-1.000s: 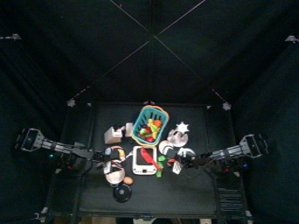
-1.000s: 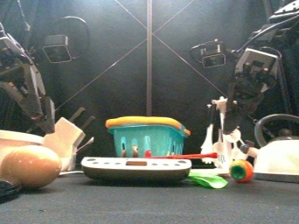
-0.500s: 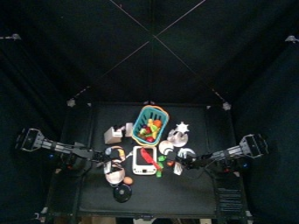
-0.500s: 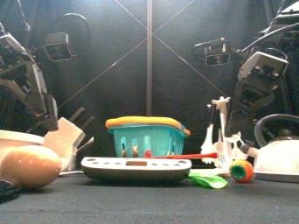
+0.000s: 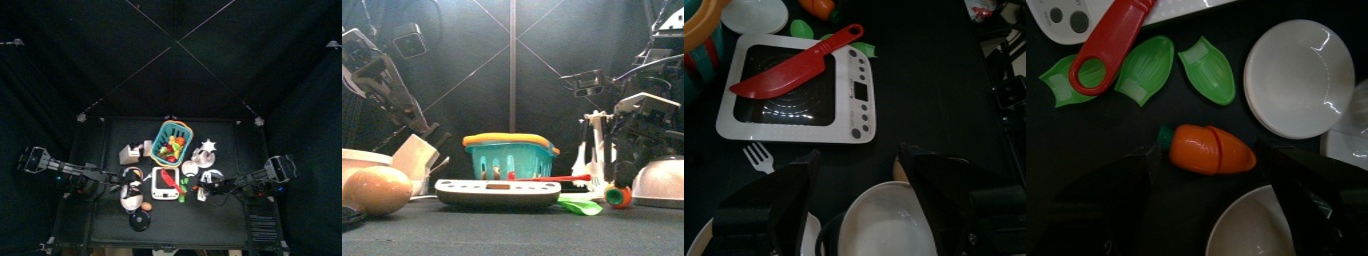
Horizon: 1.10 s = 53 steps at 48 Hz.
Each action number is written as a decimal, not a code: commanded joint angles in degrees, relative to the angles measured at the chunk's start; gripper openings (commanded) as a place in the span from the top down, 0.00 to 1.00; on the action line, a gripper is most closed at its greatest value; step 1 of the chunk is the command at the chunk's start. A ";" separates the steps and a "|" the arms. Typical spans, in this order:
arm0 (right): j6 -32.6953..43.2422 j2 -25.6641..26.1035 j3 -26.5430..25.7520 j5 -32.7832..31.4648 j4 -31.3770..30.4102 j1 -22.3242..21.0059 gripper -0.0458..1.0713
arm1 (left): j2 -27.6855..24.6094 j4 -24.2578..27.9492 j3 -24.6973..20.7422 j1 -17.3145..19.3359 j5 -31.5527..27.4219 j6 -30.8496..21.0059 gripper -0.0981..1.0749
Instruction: Grab carrot
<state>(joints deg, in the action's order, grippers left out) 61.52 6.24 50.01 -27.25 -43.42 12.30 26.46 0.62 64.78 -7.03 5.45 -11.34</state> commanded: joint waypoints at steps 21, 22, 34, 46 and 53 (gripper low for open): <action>0.09 -4.04 -0.26 5.01 1.93 -0.53 0.04 | 0.09 0.00 0.09 0.18 0.44 0.00 0.10; 0.09 -4.04 -0.26 5.01 1.93 -0.53 0.04 | 0.09 0.00 0.09 0.18 0.44 0.00 0.10; 0.09 -4.13 -0.18 4.92 3.08 -0.35 0.14 | 0.09 0.09 0.26 0.18 0.44 0.00 0.10; 0.09 -3.08 -1.49 4.48 3.69 -0.26 0.44 | 0.09 0.09 0.35 0.18 0.44 0.00 0.10; 0.09 0.62 -3.25 2.90 3.52 -0.26 0.52 | 0.09 0.09 0.35 0.18 0.44 0.00 0.10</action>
<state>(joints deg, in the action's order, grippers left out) 61.52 3.43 48.43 -23.82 -39.73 11.95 26.46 0.62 65.74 -6.94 5.63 -11.34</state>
